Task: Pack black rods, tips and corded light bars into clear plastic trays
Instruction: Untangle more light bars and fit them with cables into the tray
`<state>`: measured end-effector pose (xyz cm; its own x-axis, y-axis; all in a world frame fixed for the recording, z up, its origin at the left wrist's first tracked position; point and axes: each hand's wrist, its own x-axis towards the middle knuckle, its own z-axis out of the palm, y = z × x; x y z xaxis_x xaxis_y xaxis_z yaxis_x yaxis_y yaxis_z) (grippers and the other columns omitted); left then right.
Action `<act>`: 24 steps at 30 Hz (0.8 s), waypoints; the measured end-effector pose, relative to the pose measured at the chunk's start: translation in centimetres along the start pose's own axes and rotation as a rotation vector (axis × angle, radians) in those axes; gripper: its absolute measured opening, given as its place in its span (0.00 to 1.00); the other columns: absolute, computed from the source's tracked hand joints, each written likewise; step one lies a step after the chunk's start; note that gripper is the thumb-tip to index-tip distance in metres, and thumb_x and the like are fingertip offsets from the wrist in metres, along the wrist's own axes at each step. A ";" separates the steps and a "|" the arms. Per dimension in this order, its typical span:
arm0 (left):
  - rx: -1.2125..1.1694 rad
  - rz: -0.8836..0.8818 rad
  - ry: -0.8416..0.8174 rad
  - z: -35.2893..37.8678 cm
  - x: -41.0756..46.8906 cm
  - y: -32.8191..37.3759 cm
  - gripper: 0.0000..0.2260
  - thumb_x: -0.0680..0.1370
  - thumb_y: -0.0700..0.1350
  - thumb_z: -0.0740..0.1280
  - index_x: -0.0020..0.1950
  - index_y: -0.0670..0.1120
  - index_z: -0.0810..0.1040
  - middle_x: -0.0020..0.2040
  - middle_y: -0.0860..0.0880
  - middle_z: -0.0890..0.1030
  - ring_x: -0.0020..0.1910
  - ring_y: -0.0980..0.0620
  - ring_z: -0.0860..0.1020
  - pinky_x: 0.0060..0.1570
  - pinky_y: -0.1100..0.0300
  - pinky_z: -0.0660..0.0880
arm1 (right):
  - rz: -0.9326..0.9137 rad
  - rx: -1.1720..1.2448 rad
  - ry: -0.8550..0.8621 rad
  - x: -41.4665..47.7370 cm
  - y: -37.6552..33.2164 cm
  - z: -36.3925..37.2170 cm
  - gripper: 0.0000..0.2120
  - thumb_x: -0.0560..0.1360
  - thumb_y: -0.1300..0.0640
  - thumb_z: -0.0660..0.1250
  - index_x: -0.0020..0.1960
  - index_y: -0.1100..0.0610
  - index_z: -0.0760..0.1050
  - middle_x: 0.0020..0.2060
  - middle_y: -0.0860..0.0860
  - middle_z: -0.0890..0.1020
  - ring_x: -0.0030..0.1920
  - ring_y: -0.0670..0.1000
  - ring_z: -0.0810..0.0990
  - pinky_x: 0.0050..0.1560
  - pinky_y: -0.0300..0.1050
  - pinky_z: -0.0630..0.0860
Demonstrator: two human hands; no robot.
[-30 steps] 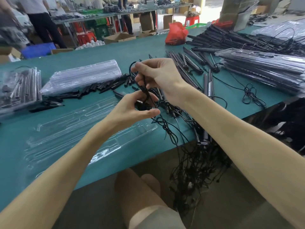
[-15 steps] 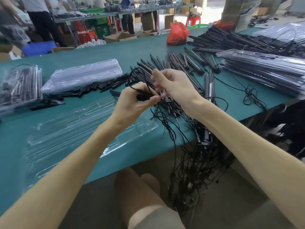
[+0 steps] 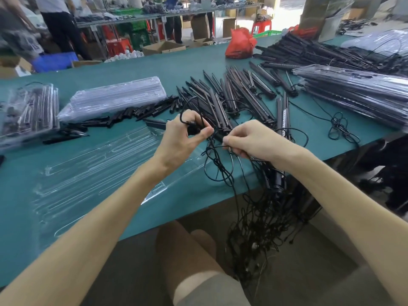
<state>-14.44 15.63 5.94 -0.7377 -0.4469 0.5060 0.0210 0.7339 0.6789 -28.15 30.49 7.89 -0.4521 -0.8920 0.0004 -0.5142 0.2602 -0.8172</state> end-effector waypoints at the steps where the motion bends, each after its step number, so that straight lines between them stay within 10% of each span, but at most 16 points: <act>1: 0.009 0.004 -0.006 0.1 -0.1 0.0 0.07 0.77 0.42 0.74 0.48 0.38 0.81 0.43 0.53 0.80 0.44 0.53 0.79 0.49 0.56 0.77 | -0.020 0.105 0.016 -0.1 -0.2 0.1 0.09 0.81 0.56 0.68 0.47 0.60 0.83 0.31 0.51 0.80 0.30 0.44 0.75 0.32 0.35 0.72; 10: 0.008 0.004 0.084 -0.2 0.7 1.2 0.08 0.78 0.43 0.72 0.50 0.39 0.79 0.46 0.45 0.81 0.46 0.48 0.79 0.52 0.50 0.77 | 0.035 0.078 -0.440 -1.5 -1.3 0.2 0.11 0.75 0.56 0.75 0.50 0.63 0.78 0.37 0.58 0.86 0.36 0.52 0.86 0.37 0.40 0.80; 17: -0.101 -0.011 0.201 -2.4 1.6 3.2 0.08 0.80 0.42 0.70 0.53 0.36 0.78 0.43 0.49 0.80 0.42 0.57 0.78 0.47 0.63 0.76 | -0.077 -0.049 0.108 -1.2 -0.4 0.1 0.14 0.74 0.48 0.75 0.49 0.58 0.76 0.36 0.52 0.84 0.31 0.51 0.84 0.26 0.44 0.79; 20: -0.134 -0.013 0.241 -2.7 1.8 3.5 0.08 0.80 0.42 0.70 0.53 0.38 0.77 0.42 0.50 0.80 0.42 0.58 0.78 0.47 0.62 0.77 | -0.015 -0.334 -0.124 -1.1 -0.4 0.4 0.16 0.75 0.42 0.72 0.53 0.53 0.75 0.42 0.50 0.84 0.32 0.50 0.83 0.28 0.41 0.78; 24: -0.148 0.006 0.233 -2.5 1.9 3.7 0.06 0.80 0.42 0.70 0.51 0.40 0.77 0.41 0.52 0.79 0.40 0.60 0.76 0.45 0.64 0.75 | -0.103 -0.179 -0.208 -1.3 -0.1 1.4 0.11 0.81 0.57 0.66 0.43 0.59 0.80 0.34 0.53 0.85 0.26 0.47 0.78 0.25 0.40 0.72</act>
<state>-14.10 16.18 10.74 -0.5625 -0.5611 0.6073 0.1359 0.6618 0.7373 -26.45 31.14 7.13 -0.2412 -0.9689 -0.0549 -0.6788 0.2088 -0.7040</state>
